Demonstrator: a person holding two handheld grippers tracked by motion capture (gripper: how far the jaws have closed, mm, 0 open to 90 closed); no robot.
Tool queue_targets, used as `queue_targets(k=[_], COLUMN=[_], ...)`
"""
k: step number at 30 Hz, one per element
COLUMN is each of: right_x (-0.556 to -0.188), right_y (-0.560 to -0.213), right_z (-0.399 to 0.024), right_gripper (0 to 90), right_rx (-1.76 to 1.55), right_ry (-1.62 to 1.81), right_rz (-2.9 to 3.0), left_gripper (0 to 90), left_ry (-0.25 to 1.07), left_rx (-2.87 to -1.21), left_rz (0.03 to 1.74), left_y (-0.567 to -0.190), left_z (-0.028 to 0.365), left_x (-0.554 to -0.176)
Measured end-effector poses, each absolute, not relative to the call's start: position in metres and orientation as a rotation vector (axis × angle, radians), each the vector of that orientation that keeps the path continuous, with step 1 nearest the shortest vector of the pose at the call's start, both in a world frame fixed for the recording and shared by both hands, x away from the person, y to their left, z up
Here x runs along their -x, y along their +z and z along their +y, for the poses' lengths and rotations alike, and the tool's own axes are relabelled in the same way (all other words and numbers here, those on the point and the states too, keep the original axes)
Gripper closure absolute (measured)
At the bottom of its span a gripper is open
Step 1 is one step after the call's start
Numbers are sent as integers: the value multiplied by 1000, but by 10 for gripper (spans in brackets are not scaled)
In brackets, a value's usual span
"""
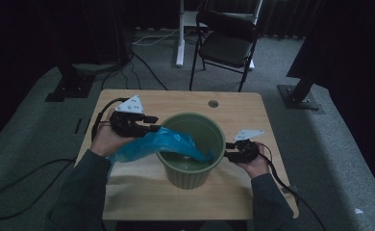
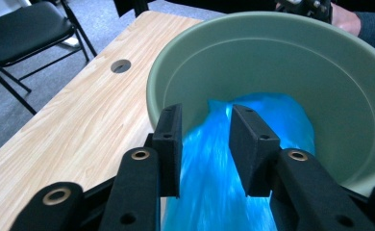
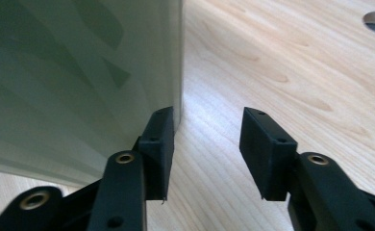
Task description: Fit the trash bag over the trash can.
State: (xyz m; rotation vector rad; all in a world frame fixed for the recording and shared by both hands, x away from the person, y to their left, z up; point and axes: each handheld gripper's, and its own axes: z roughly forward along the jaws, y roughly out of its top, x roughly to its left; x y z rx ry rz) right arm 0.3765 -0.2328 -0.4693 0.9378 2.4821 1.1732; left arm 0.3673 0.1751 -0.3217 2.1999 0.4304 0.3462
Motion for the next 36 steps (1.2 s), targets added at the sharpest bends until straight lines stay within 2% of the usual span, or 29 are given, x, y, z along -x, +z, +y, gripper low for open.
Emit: queue_targets(k=[7, 19, 26, 29, 33, 36], right_x=[-376, -377, -377, -377, -376, -375], right_y=[-468, -468, -468, -468, -465, -463], right_z=[-234, -235, -234, -234, -234, -236], right_gripper=[613, 573, 572, 572, 584, 596], right_rx=[-953, -965, -966, -965, -957, -952], right_ry=[1184, 1178, 1179, 1181, 1187, 1196], right_rz=[2468, 2463, 2467, 2469, 2476, 2474], left_gripper=[592, 484, 476, 570, 778, 869], left_ry=[361, 338, 338, 322, 311, 318], left_rx=[-2175, -2153, -2186, -2200, -2222, -2221], left_rz=[494, 547, 575, 566, 547, 531], left_y=[-329, -349, -361, -365, -365, -361], left_z=[198, 223, 224, 220, 211, 204], left_x=[-361, -351, -351, -354, -356, -356])
